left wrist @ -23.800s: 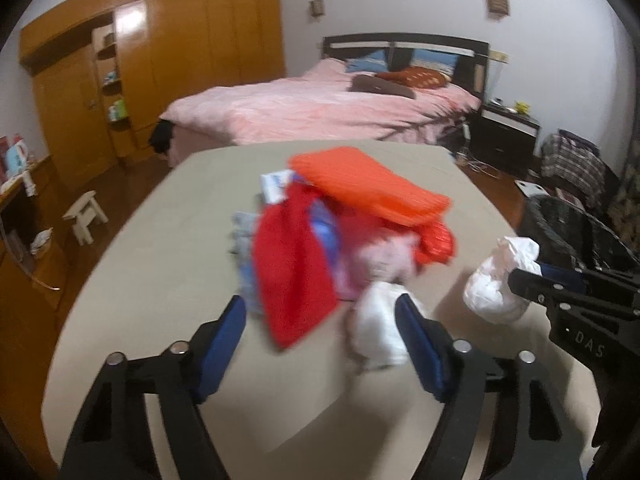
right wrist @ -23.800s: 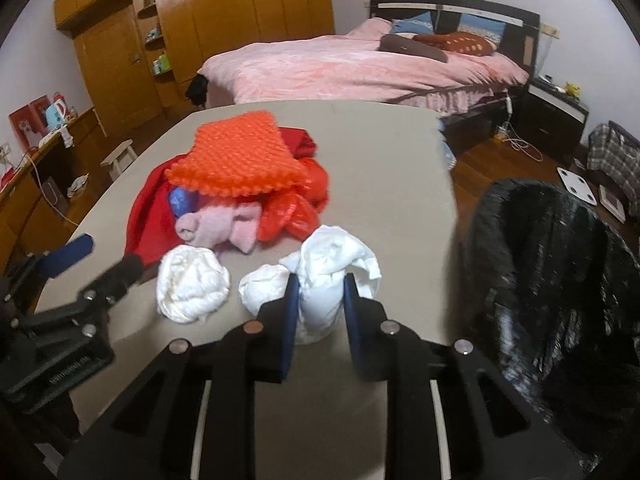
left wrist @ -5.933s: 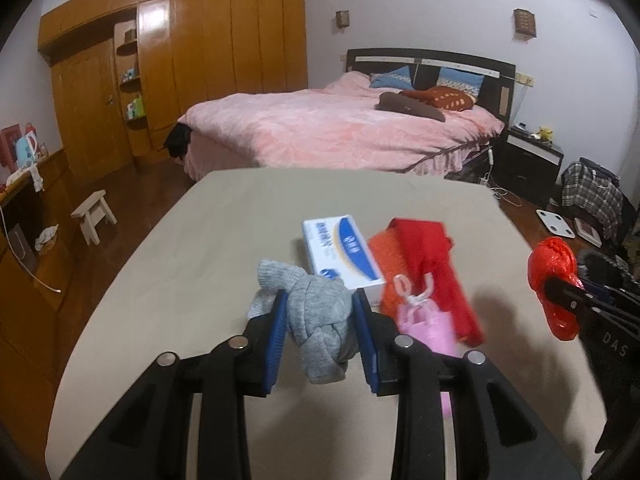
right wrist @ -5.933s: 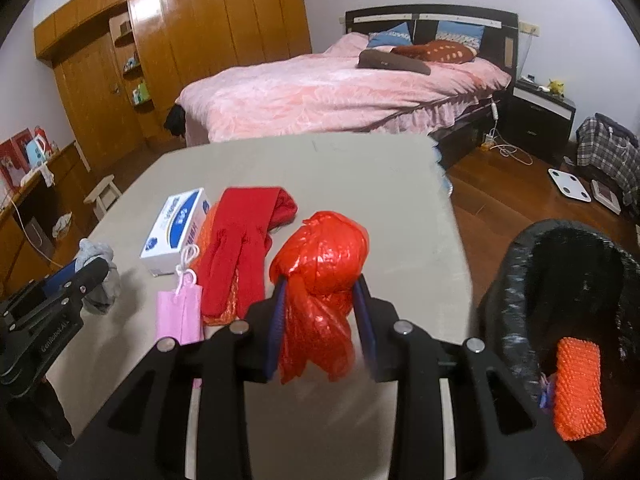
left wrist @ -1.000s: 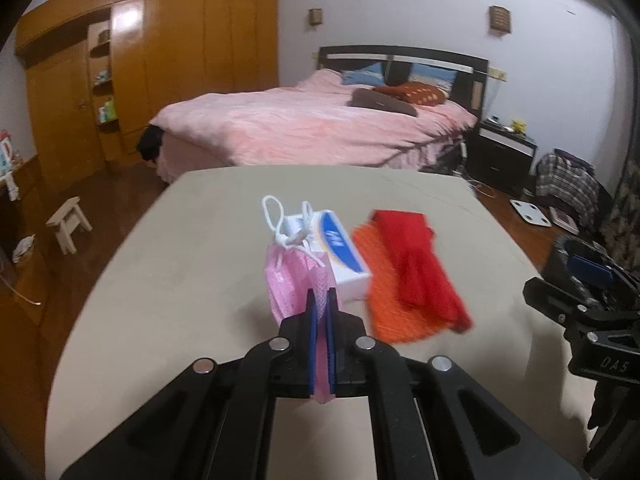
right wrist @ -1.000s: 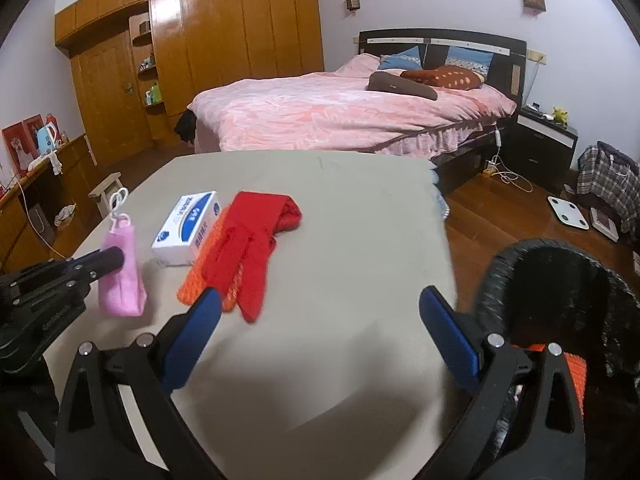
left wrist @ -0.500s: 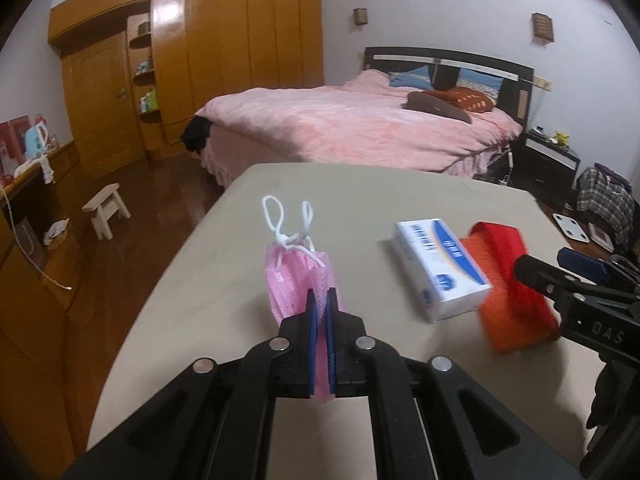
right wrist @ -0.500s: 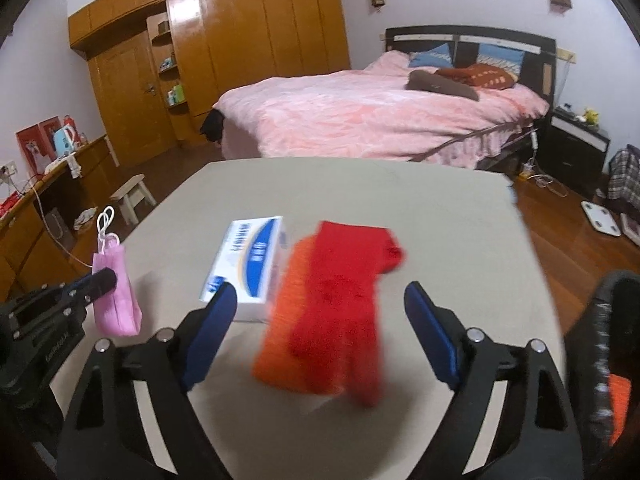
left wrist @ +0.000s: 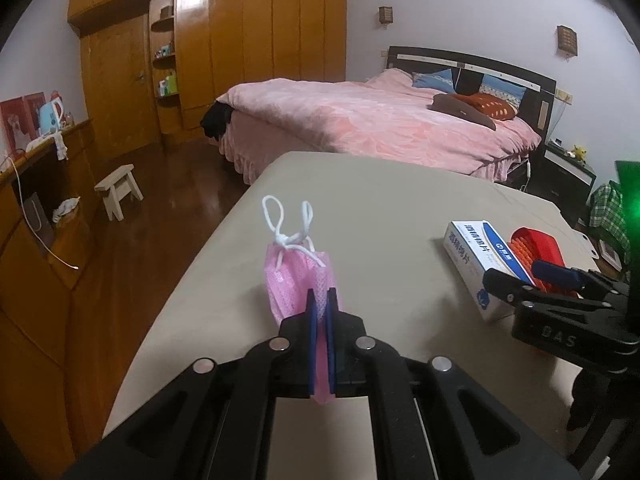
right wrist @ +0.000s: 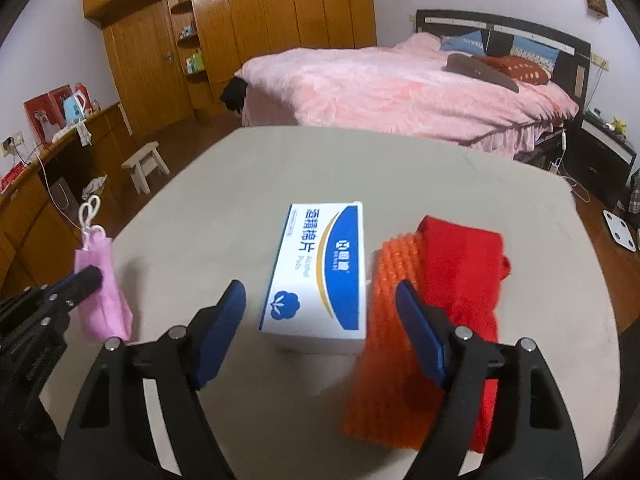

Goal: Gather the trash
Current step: 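Grasp the pink face mask with the left tool while the right tool grasps the white box, then carry the pink mask and white box over the bin and open both tools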

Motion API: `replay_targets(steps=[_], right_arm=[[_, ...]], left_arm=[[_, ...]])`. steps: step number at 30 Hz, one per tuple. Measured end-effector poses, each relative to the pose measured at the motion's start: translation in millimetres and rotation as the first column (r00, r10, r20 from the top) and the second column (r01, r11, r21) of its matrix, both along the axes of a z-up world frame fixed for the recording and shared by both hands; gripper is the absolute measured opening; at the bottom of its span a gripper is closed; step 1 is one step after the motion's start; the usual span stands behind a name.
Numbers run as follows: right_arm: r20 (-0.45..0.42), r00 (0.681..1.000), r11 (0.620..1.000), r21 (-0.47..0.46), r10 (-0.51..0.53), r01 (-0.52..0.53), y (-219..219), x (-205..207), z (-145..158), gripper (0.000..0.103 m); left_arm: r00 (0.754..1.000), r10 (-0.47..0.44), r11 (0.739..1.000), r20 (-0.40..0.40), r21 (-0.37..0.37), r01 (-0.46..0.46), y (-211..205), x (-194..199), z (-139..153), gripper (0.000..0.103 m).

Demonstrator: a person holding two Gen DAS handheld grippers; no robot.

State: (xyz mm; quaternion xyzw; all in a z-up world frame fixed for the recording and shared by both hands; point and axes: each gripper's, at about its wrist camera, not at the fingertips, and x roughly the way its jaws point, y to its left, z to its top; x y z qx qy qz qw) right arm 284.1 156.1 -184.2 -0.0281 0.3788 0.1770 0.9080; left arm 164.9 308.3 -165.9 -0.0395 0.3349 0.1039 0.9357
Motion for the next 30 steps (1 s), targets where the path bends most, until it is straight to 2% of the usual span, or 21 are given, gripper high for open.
replay_targets(steps=[7, 10, 20, 30], right_arm=[[-0.05, 0.999, 1.0, -0.027, -0.007, 0.006, 13, 12, -12, 0.071], [-0.065, 0.998, 0.999, -0.039, 0.001, -0.004, 12, 14, -15, 0.058], [-0.022, 0.998, 0.999, 0.003, 0.054, -0.054, -9, -7, -2, 0.056], [0.027, 0.999, 0.999, 0.033, 0.018, -0.019, -45, -41, 27, 0.056]], left_arm=[[1.0, 0.004, 1.0, 0.006, -0.006, -0.004, 3, -1, 0, 0.004], [1.0, 0.0, 1.0, 0.004, -0.007, 0.0, 3, -2, 0, 0.004], [1.0, -0.021, 1.0, 0.014, 0.015, 0.021, -9, -8, 11, 0.004], [0.997, -0.08, 0.997, 0.024, 0.014, 0.08, -42, -13, 20, 0.004]])
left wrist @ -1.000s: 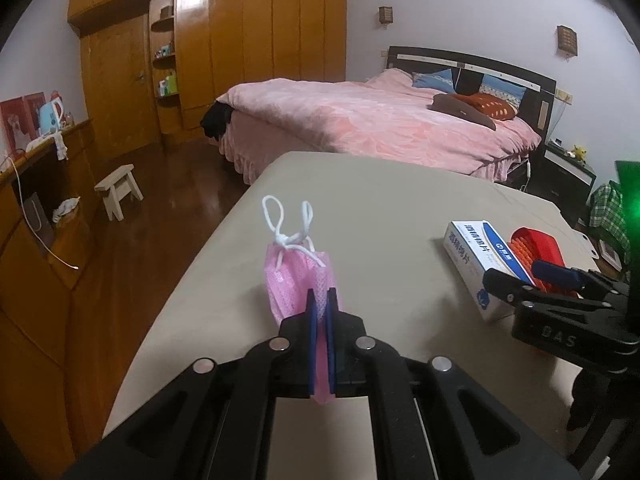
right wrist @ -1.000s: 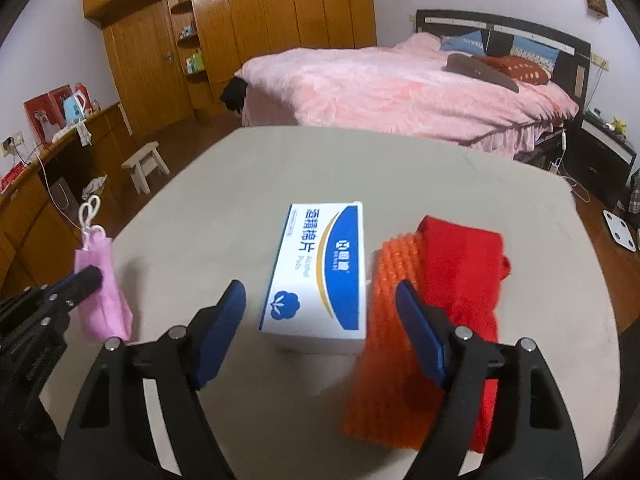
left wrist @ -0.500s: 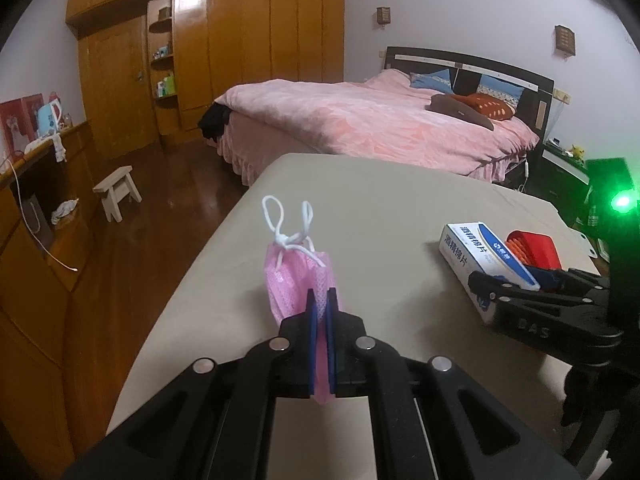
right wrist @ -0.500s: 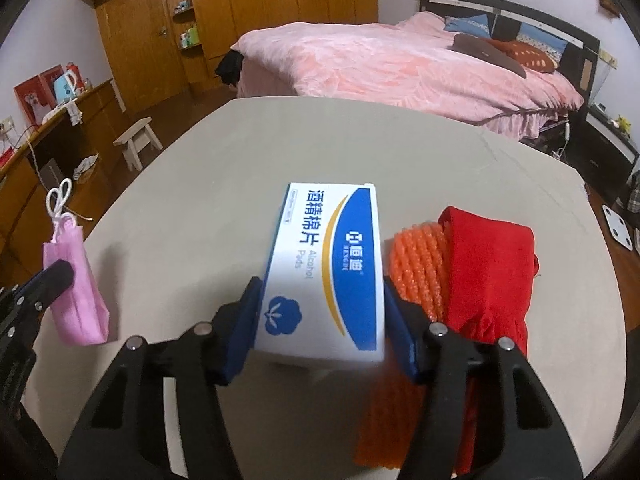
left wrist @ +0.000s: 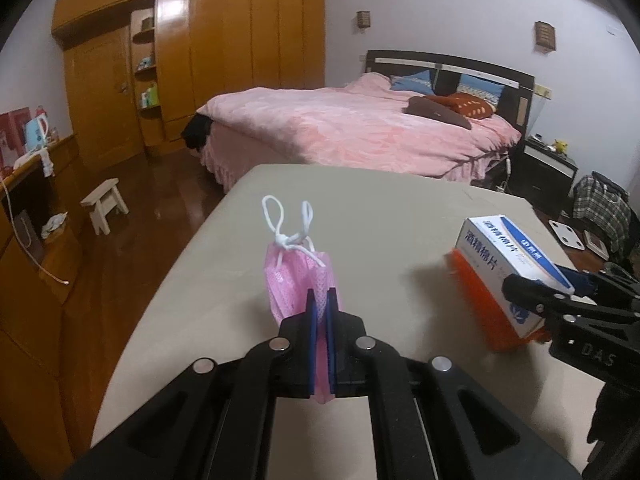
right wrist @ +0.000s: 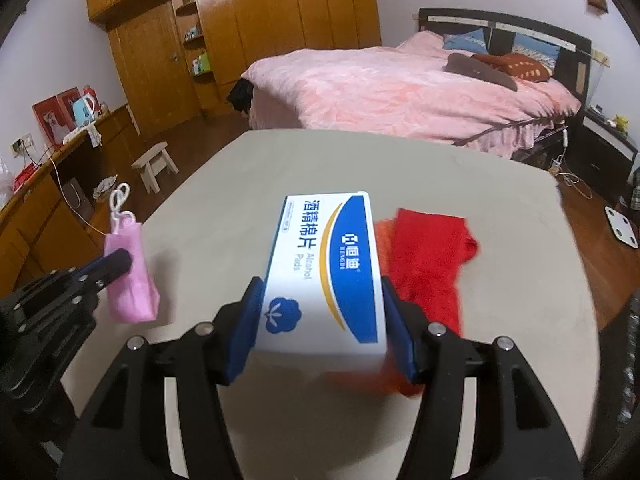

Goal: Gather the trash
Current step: 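Carry the pink mask and white box over the bin and open both tools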

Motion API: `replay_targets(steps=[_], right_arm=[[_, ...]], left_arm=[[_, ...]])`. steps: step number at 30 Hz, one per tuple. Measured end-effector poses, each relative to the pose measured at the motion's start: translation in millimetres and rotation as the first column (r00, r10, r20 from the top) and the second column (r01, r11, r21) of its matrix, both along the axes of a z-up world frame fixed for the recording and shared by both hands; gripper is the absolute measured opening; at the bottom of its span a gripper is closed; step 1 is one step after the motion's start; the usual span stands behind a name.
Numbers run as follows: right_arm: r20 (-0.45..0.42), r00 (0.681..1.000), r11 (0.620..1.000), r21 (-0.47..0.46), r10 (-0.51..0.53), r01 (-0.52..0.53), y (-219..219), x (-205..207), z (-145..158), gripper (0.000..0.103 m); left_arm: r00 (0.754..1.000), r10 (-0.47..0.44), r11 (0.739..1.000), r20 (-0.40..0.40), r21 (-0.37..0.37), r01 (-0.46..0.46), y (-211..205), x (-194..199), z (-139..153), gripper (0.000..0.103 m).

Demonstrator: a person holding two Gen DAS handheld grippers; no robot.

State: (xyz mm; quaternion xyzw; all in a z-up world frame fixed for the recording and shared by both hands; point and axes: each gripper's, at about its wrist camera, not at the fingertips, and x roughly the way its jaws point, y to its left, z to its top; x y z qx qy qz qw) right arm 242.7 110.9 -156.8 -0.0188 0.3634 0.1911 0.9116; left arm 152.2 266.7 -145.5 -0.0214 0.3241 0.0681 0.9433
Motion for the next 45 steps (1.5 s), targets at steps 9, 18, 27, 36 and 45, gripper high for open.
replay_targets(steps=[9, 18, 27, 36, 45], right_arm=[[0.056, 0.996, 0.997, 0.032, -0.072, 0.07, -47, -22, 27, 0.056], [0.112, 0.979, 0.985, 0.048, -0.17, 0.165, -114, -50, 52, 0.056], [0.139, 0.944, 0.954, 0.056, -0.298, 0.293, -188, -78, 67, 0.056], [0.147, 0.895, 0.907, 0.039, -0.421, 0.42, -260, -101, 65, 0.056], [0.148, 0.836, 0.847, 0.024, -0.529, 0.532, -323, -123, 56, 0.056]], left_arm=[[0.995, -0.088, 0.996, 0.039, 0.0, 0.088, -52, -2, 23, 0.004], [0.978, -0.197, 0.98, 0.065, -0.01, 0.198, -117, 0, 40, 0.004], [0.945, -0.314, 0.949, 0.089, -0.017, 0.316, -186, 5, 50, 0.004], [0.888, -0.446, 0.892, 0.111, -0.022, 0.451, -264, 6, 56, 0.004], [0.813, -0.57, 0.815, 0.121, -0.044, 0.578, -336, 6, 53, 0.004]])
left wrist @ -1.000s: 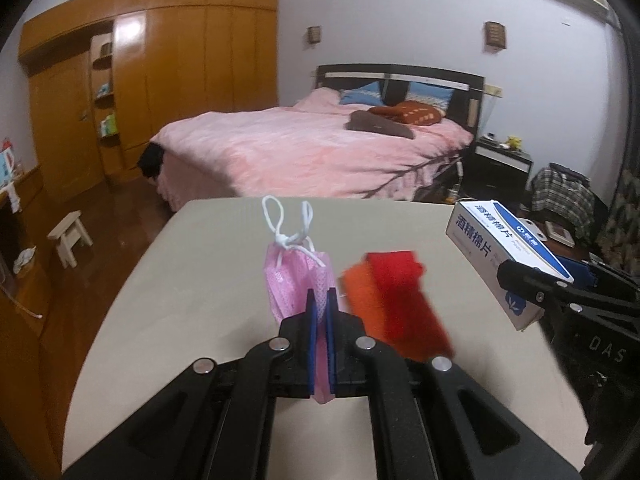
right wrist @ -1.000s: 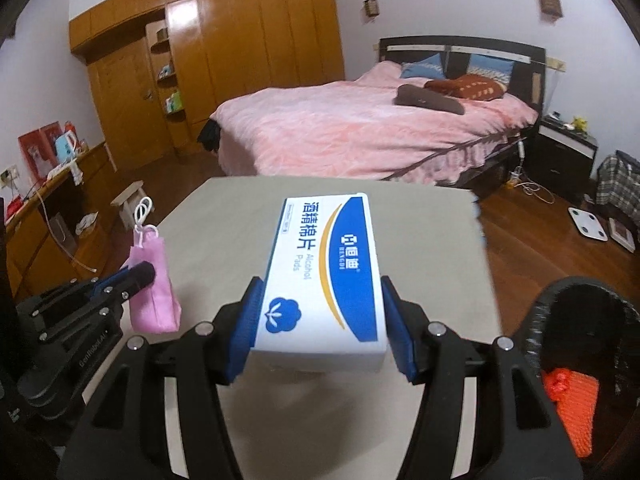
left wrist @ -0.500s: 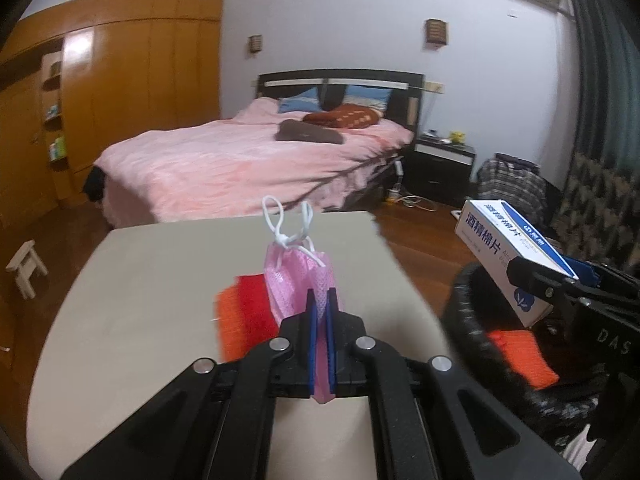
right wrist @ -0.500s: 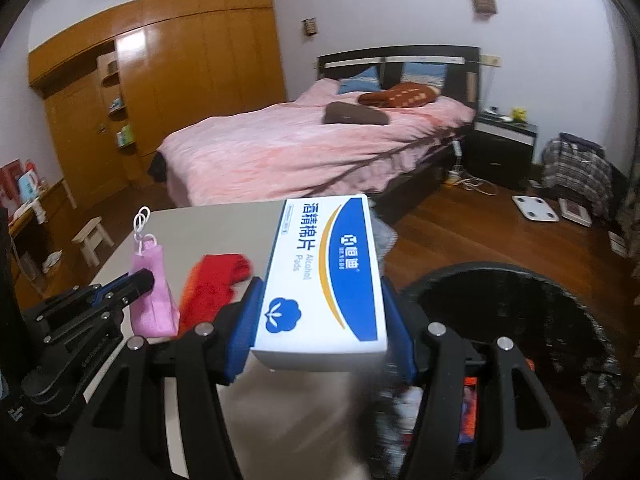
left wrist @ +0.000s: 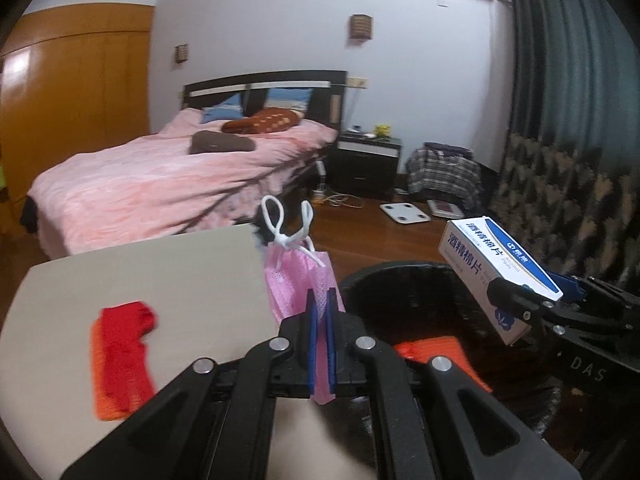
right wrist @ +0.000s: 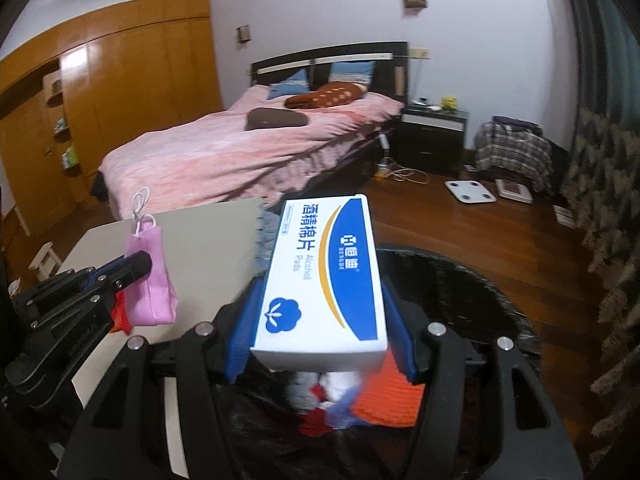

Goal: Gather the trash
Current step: 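Carry the pink mask and white box over the bin and open both tools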

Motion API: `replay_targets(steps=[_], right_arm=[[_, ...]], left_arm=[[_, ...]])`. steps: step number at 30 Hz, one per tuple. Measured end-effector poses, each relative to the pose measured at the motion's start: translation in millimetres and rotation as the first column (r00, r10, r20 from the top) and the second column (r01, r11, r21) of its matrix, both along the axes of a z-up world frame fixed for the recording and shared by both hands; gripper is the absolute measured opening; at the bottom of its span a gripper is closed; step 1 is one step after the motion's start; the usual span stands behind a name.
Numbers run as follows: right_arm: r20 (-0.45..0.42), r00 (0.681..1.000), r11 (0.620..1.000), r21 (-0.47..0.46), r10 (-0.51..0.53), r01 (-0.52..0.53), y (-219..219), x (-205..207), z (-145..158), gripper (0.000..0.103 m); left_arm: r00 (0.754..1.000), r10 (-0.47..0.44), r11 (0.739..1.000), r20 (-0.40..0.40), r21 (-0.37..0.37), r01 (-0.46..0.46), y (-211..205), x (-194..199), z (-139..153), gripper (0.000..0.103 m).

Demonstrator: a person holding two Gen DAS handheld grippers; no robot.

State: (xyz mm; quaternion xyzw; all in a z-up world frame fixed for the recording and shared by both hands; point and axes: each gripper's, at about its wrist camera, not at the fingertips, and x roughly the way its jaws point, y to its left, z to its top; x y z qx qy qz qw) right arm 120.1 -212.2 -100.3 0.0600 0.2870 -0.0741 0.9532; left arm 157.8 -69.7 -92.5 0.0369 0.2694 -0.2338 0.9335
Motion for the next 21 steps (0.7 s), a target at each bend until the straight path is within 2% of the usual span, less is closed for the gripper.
replay_targets(steps=[9, 12, 14, 15, 16, 17, 21], right_arm=[[-0.007, 0.994, 0.994, -0.004, -0.105, 0.105, -49, -19, -12, 0.056], [-0.009, 0.992, 0.992, -0.007, -0.128, 0.128, -61, -23, -15, 0.056], [-0.013, 0.989, 0.989, -0.016, -0.15, 0.15, -68, -26, -18, 0.057], [-0.015, 0.987, 0.987, -0.018, -0.159, 0.158, -70, -27, -20, 0.058], [-0.014, 0.985, 0.985, -0.017, -0.174, 0.174, -74, -28, -21, 0.064], [-0.012, 0.983, 0.983, -0.017, -0.181, 0.18, -75, -29, -22, 0.074], [0.002, 0.979, 0.978, -0.041, -0.204, 0.204, -72, -28, -23, 0.089]], left_arm=[[0.993, -0.116, 0.993, -0.019, -0.018, 0.115, -54, 2, -6, 0.004], [0.989, -0.143, 0.989, -0.035, -0.032, 0.142, -63, 3, -10, 0.01], [0.987, -0.154, 0.987, -0.047, -0.045, 0.152, -62, 4, -11, 0.037], [0.988, -0.151, 0.988, -0.045, -0.051, 0.149, -60, 4, -11, 0.043], [0.988, -0.148, 0.988, -0.04, -0.055, 0.145, -57, 3, -11, 0.052], [0.989, -0.144, 0.988, -0.039, -0.059, 0.142, -53, 3, -11, 0.055], [0.995, -0.095, 0.994, -0.029, -0.053, 0.094, -34, 3, -12, 0.072]])
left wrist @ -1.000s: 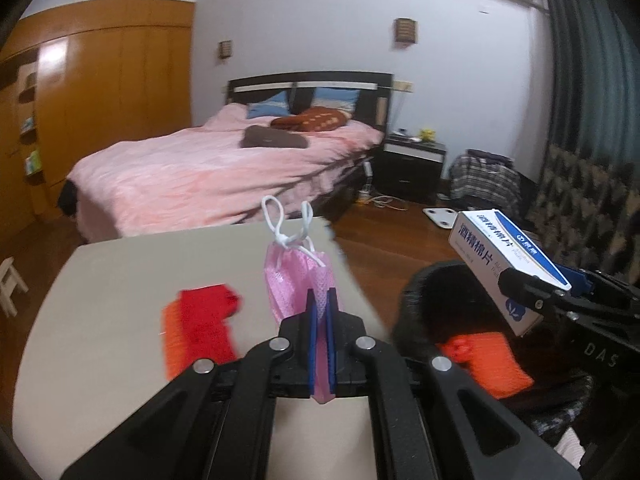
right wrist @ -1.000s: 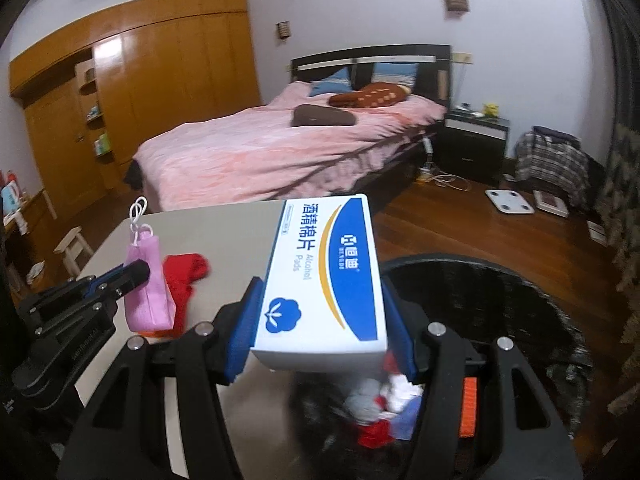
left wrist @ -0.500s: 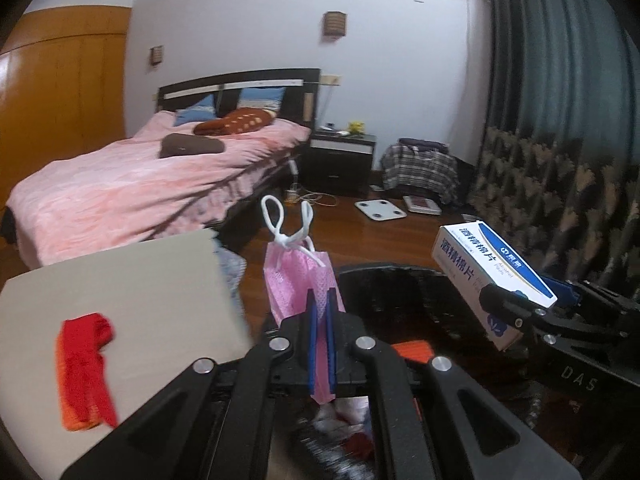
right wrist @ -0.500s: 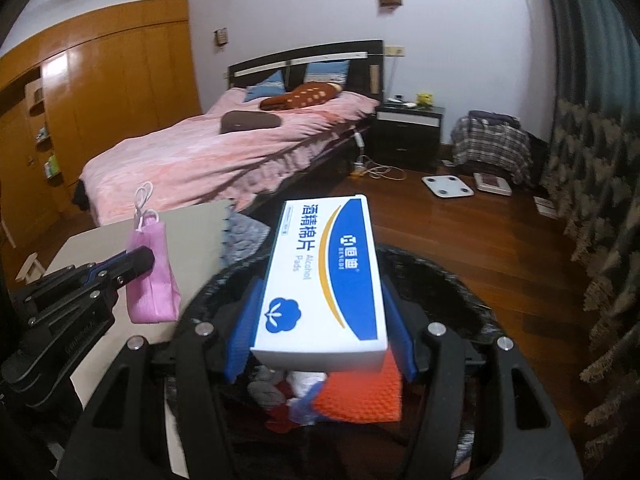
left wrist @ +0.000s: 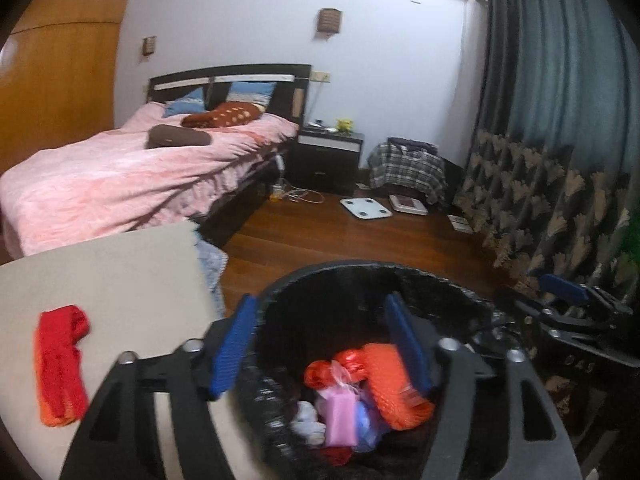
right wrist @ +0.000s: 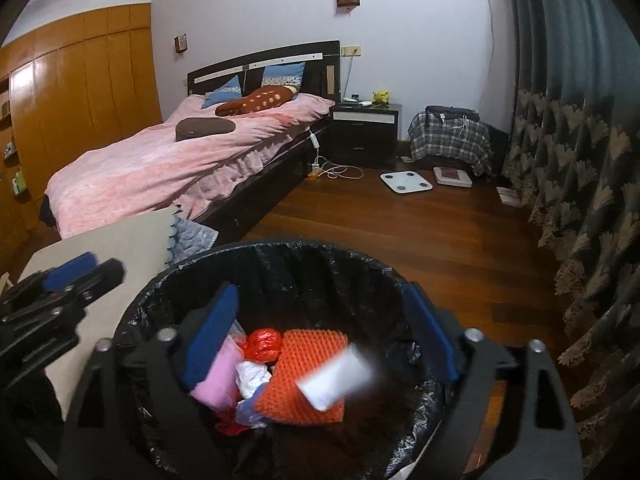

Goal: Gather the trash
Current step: 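Carry the pink mask and white box over the bin and open both tools, then grasp the red sock on the table with the right tool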

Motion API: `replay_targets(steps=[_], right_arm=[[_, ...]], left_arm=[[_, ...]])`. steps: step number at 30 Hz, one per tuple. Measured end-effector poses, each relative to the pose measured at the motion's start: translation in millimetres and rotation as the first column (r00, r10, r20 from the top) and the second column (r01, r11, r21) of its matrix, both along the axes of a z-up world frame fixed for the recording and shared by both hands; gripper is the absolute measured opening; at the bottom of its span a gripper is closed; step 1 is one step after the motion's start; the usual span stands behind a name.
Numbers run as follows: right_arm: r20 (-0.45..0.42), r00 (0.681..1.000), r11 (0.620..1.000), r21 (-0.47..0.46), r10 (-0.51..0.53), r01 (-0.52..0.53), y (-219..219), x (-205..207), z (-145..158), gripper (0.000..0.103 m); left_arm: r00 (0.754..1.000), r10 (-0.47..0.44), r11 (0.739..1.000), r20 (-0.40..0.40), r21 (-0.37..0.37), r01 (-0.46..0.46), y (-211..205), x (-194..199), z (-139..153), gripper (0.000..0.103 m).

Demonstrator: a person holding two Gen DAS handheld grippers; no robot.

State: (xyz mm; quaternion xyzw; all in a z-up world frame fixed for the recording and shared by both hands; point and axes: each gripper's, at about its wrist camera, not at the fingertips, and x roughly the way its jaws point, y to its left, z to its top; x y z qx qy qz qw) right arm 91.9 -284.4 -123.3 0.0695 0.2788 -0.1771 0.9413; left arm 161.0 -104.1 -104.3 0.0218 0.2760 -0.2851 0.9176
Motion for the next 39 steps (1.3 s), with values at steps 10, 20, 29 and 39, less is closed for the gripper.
replay_targets(steps=[10, 20, 29, 39], right_arm=[[0.0, 0.994, 0.994, 0.019, 0.112, -0.112, 41, 17, 3, 0.096], [-0.013, 0.956, 0.956, 0.026, 0.293, -0.293, 128, 59, 6, 0.097], [-0.022, 0.902, 0.902, 0.036, 0.431, -0.43, 209, 101, 0, 0.097], [-0.062, 0.848, 0.85, 0.058, 0.527, -0.524, 285, 155, -26, 0.097]], left_arm=[[0.971, 0.234, 0.972, 0.05, 0.026, -0.235, 99, -2, 3, 0.093], [0.886, 0.458, 0.882, 0.074, 0.087, -0.463, 210, 0, -5, 0.094], [0.819, 0.57, 0.81, 0.069, 0.122, -0.574, 271, 8, -17, 0.094], [0.768, 0.64, 0.753, 0.037, 0.173, -0.635, 317, 27, -40, 0.094]])
